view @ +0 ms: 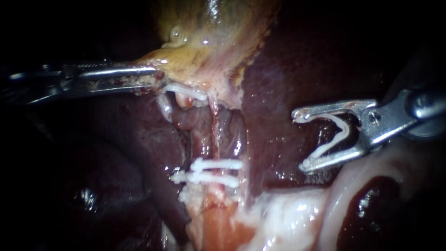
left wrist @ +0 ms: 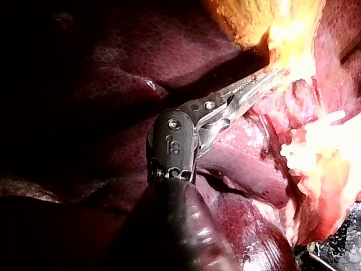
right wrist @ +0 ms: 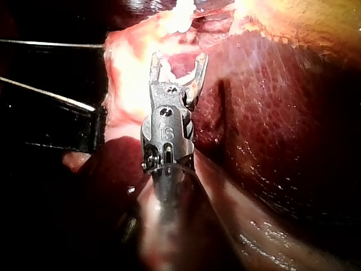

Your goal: Clipping third clip right tube

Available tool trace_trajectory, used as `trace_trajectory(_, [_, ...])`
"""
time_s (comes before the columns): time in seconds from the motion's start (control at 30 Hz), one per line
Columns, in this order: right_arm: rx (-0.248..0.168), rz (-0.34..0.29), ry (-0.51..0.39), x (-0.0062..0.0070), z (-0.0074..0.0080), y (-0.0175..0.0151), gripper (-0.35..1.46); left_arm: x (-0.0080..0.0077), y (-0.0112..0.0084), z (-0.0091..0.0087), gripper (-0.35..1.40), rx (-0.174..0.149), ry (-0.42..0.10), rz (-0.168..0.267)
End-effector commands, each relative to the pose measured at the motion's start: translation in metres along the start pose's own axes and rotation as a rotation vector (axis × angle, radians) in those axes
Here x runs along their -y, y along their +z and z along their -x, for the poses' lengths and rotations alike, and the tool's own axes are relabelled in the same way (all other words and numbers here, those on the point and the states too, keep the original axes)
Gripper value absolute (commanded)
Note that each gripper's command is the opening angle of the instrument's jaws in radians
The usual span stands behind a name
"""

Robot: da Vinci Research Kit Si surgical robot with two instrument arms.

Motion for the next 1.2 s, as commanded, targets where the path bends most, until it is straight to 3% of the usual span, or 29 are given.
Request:
trace_trajectory(0.03, [0.000,0.000,0.000,0.0000,0.0000,0.0000,0.50,0.0000,-0.0002,-0.0001,-0.35,0.000,-0.001,0.001])
trace_trajectory(0.23, [0.000,0.000,0.000,0.0001,0.0000,0.0000,0.50,-0.0004,-0.0029,-0.0027,-0.35,0.009,-0.017,0.012])
trace_trajectory(0.37, [-0.006,0.001,0.001,0.0001,-0.0001,0.0001,0.50,-0.0009,-0.0059,-0.0060,-0.35,-0.032,-0.013,0.005])
trace_trajectory(0.47, [-0.012,0.003,0.002,0.0000,-0.0001,0.0001,0.50,-0.0012,-0.0070,-0.0073,-0.35,-0.044,-0.004,-0.001])
trace_trajectory(0.57, [-0.029,0.008,0.012,-0.0002,-0.0005,0.0004,0.50,-0.0014,-0.0071,-0.0073,-0.35,-0.047,-0.004,-0.002])
trace_trajectory(0.73, [-0.086,0.028,0.152,-0.0016,-0.0019,0.0023,0.50,-0.0014,-0.0065,-0.0066,-0.35,-0.049,0.000,-0.006])
trace_trajectory(0.97, [-0.095,0.058,0.290,-0.0040,-0.0034,0.0076,0.50,-0.0015,-0.0061,-0.0063,-0.35,-0.050,0.002,-0.009])
trace_trajectory(1.2, [-0.144,0.080,0.391,-0.0064,-0.0043,0.0121,0.50,-0.0015,-0.0057,-0.0061,-0.35,-0.051,0.003,-0.011])
